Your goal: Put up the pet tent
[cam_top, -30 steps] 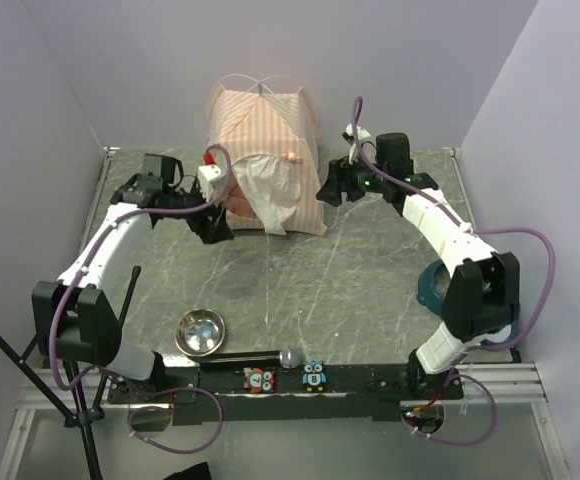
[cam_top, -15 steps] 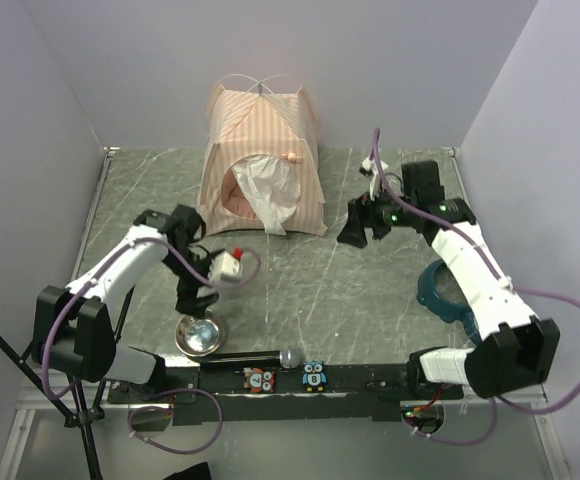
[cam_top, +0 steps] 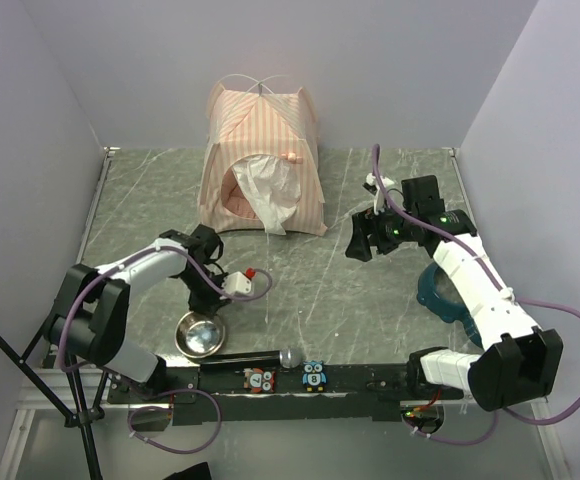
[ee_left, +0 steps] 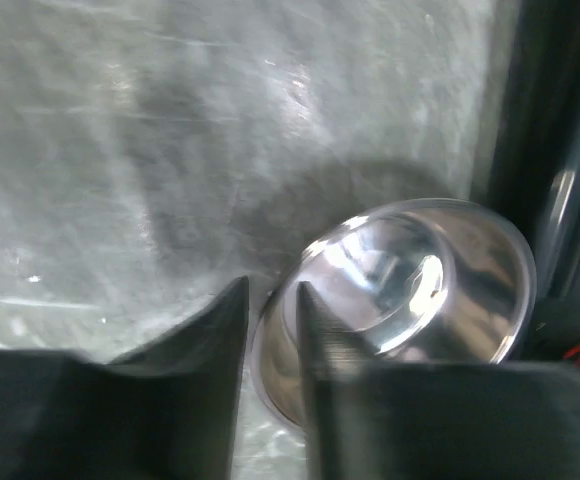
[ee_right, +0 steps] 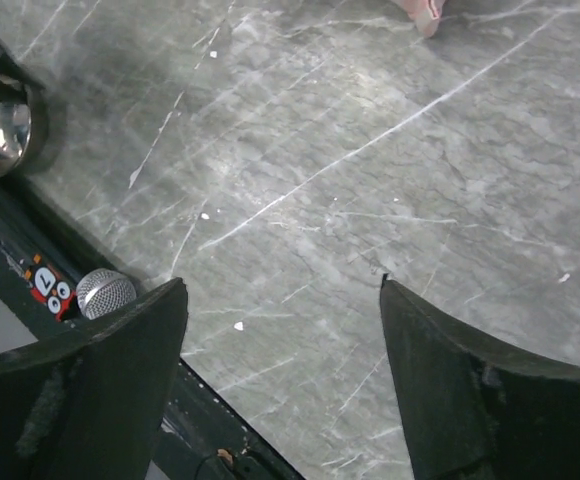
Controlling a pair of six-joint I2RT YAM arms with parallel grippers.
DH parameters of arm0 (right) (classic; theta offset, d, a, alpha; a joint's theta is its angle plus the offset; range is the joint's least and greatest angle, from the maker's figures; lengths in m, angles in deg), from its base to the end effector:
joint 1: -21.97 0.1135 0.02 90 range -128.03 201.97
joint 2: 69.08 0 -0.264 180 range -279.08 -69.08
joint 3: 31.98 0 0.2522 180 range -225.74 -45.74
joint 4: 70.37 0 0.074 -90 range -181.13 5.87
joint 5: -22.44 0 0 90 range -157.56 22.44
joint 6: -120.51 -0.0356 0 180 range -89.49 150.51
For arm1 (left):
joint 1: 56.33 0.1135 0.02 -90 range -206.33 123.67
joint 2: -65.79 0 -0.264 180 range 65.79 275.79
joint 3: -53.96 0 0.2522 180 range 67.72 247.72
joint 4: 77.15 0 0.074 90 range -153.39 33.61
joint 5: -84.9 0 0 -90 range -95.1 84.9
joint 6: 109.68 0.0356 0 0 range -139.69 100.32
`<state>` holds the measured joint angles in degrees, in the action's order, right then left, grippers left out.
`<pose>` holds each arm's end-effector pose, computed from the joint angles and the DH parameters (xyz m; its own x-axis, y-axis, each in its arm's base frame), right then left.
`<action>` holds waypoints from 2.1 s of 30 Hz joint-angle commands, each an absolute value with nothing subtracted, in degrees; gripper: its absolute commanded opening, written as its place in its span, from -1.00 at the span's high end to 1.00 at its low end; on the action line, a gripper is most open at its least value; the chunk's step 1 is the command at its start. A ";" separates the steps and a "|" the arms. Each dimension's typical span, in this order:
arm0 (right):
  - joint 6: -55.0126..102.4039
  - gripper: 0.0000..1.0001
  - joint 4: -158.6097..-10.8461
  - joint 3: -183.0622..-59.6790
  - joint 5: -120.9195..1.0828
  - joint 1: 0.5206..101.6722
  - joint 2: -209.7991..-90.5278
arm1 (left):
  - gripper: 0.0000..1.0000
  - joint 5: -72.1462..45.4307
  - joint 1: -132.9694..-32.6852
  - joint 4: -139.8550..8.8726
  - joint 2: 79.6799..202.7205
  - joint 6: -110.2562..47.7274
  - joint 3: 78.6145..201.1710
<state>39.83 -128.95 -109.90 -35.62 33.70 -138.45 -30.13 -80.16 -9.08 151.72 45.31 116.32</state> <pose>0.2344 0.0679 0.3182 -0.6586 -0.2771 -0.6996 -0.6201 0.7265 0.2961 0.2037 -0.1065 0.1698 -0.0649 0.9263 -0.3712 0.9787 -0.0135 -0.2047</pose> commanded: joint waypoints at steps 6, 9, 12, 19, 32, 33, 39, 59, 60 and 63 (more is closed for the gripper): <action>31.40 -0.50 -120.62 -108.32 -31.19 33.39 -131.14 | 0.99 -37.69 -78.92 -12.06 155.00 24.29 136.60; 28.49 -0.49 -118.41 -108.84 -30.30 36.46 -131.74 | 0.99 -40.25 -78.92 -14.94 157.28 10.86 145.21; 27.00 -0.52 -115.96 -109.46 -30.99 39.54 -132.89 | 0.99 -44.45 -79.00 -21.09 158.87 -3.03 151.73; 25.77 -0.61 -112.61 -114.37 -36.52 43.94 -138.34 | 0.99 -40.01 -82.86 -40.35 155.89 -32.15 150.87; 28.13 1.00 -114.63 -117.72 -53.06 44.38 -142.12 | 0.99 -34.54 -88.23 -48.36 152.72 -41.30 148.14; 29.01 1.00 -115.07 -117.81 -52.71 44.29 -141.51 | 0.99 -34.63 -88.49 -48.01 153.24 -41.22 148.49; 38.65 1.00 -127.34 -117.99 -47.46 31.33 -136.33 | -0.32 -33.66 -88.41 -42.39 154.65 -34.38 152.10; 96.51 1.00 -148.65 -112.62 -39.16 -17.84 -144.57 | -0.59 -37.53 -88.41 -40.10 155.36 -29.62 149.02; 96.78 1.00 -147.86 -112.97 -39.69 -18.45 -145.36 | -0.60 -37.53 -88.41 -40.27 155.27 -29.62 148.85; 96.87 1.00 -145.58 -114.46 -39.87 -19.60 -147.74 | -0.59 -37.44 -88.41 -41.15 154.92 -30.23 147.97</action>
